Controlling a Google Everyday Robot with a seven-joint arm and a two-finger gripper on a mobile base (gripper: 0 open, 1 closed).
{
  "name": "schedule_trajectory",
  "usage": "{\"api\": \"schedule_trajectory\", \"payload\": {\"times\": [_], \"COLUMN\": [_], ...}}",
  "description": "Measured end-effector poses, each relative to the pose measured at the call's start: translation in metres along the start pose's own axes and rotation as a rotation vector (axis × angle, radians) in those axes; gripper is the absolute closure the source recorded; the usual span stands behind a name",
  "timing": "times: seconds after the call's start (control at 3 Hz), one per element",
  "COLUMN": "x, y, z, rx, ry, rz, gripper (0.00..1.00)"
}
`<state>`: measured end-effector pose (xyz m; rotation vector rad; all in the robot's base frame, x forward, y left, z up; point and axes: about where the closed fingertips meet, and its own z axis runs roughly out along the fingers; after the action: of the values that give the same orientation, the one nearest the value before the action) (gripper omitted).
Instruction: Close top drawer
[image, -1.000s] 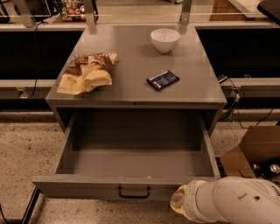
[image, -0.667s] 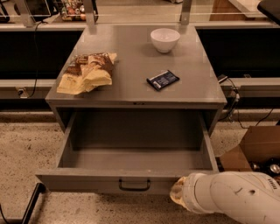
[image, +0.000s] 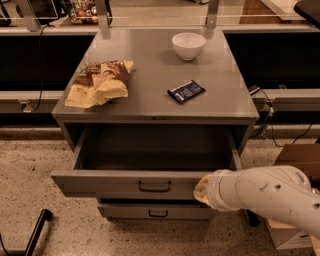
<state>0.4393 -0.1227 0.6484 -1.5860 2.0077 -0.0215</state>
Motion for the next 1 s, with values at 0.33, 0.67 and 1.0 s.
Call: {"api": "schedule_trajectory", "payload": {"times": [0.33, 0.67, 1.0], "x": [-0.010, -0.017, -0.025], "y": [-0.047, -0.090, -0.121], "z": [0.018, 0.044, 0.065], "rx": [0.034, 0.045, 0.037], "ry": [-0.021, -0.049, -0.068], "rz": [-0.029, -0.042, -0.053], "gripper": [1.00, 1.00, 1.00]}}
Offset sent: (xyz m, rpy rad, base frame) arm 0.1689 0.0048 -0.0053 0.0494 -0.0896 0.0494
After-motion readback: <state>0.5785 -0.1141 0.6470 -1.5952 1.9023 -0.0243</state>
